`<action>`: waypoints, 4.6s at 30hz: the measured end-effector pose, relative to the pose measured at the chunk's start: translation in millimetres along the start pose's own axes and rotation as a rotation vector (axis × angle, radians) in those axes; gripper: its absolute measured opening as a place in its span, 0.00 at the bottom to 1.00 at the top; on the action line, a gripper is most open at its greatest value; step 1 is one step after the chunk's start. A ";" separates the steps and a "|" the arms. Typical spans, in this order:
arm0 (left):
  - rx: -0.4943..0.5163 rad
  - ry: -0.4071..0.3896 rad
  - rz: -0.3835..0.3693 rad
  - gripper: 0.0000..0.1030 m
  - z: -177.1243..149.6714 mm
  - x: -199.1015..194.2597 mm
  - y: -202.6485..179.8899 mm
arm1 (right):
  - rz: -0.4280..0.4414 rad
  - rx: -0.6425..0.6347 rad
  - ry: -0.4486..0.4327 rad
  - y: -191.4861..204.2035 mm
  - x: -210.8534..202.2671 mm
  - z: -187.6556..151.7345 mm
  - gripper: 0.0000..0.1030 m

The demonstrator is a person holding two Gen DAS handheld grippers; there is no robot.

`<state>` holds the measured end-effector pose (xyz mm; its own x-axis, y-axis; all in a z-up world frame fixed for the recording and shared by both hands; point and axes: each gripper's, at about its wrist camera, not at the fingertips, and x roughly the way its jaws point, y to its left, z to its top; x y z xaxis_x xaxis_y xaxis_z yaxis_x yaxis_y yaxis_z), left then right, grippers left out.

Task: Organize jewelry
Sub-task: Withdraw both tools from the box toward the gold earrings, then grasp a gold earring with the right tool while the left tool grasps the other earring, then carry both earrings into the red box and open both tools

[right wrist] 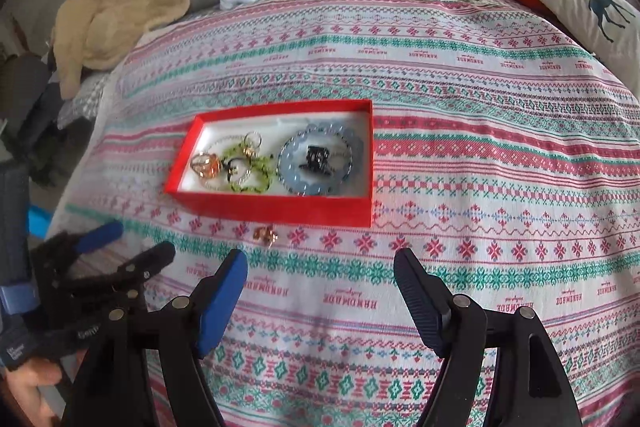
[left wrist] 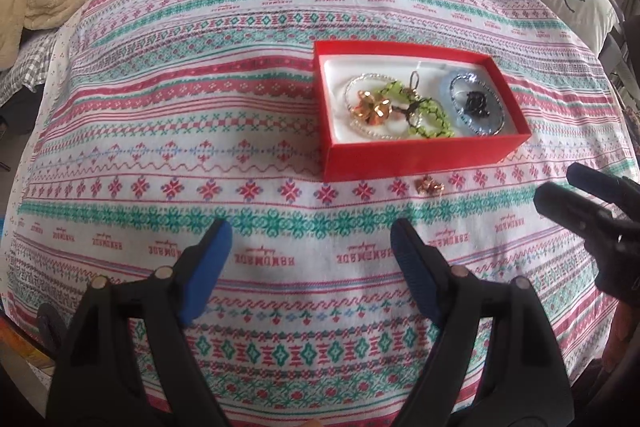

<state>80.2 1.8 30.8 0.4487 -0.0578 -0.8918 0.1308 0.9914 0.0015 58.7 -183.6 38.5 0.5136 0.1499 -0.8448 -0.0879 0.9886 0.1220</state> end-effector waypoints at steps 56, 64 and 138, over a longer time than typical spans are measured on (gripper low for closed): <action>0.137 0.068 -0.266 0.47 -7.4 41.0 -34.1 | -0.018 -0.252 0.002 10.9 69.5 -20.8 0.09; 0.179 0.000 -0.330 0.34 -3.8 48.9 -61.5 | -0.029 -0.211 0.009 -15.0 60.2 -24.6 0.09; 0.116 -0.219 -0.146 0.45 36.1 -3.9 -48.6 | 0.090 -0.072 -0.113 -14.2 28.1 40.1 0.18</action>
<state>104.0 -50.4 50.6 0.5960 -0.2352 -0.7678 0.3029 0.9514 -0.0563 108.6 -193.0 33.9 0.5935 0.2425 -0.7674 -0.1969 0.9683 0.1538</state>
